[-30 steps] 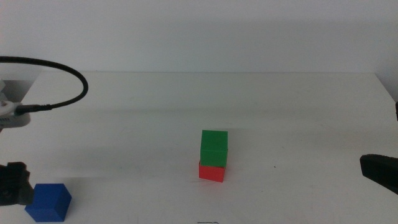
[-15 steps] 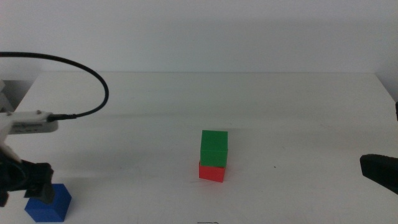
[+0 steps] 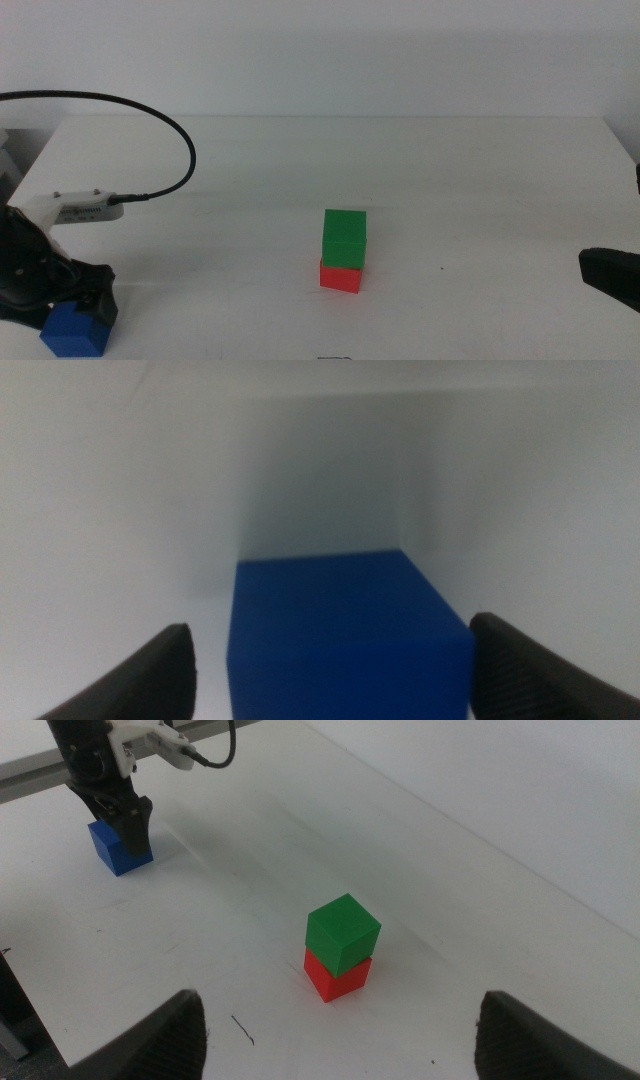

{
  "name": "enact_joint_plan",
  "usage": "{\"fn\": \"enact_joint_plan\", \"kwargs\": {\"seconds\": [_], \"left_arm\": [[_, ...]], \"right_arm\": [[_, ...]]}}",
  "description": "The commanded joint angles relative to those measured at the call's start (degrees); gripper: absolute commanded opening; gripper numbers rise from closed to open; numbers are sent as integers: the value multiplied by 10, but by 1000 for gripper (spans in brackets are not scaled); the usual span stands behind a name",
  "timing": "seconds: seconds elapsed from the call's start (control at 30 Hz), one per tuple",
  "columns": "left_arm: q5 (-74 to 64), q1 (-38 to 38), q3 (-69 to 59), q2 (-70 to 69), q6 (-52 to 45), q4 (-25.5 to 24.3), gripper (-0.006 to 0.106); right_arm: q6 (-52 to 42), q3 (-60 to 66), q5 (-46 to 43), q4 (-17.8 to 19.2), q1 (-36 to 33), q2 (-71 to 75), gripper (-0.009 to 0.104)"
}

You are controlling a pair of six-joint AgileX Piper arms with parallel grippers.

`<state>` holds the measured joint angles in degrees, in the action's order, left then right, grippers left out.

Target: Stack red cubes first, then green, then blue cubes in a specific spot.

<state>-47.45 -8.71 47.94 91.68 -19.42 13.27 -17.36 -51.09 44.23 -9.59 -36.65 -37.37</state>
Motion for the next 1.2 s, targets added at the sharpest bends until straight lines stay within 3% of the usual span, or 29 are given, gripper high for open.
{"fn": "enact_joint_plan", "kwargs": {"seconds": [0.0,0.1,0.2,0.43,0.57,0.7,0.83,1.0,1.17], "left_arm": [[13,1,15,-7,-2,15,90],[16,1,15,11,-2,15,89],[14,1,15,25,-2,15,80],[-64,4,58,0,10,21,29],[-100,60,116,-59,98,3,10],[-163,169,230,-76,242,-53,2],[-285,281,371,-26,355,-109,2],[-281,402,492,53,493,-120,2],[-277,450,501,93,548,-133,2]], "right_arm": [[-5,-15,-41,0,4,-1,73],[-5,-15,-41,0,4,-1,73],[-5,-15,-41,0,4,-1,73],[-5,-15,-41,0,4,-1,73],[-5,-15,-41,0,4,-1,73],[-5,-15,-41,0,4,-1,73],[-5,-15,-42,-1,4,-1,73],[-5,-15,-42,-1,4,-1,73],[-5,-15,-42,-1,4,-1,73]]}}
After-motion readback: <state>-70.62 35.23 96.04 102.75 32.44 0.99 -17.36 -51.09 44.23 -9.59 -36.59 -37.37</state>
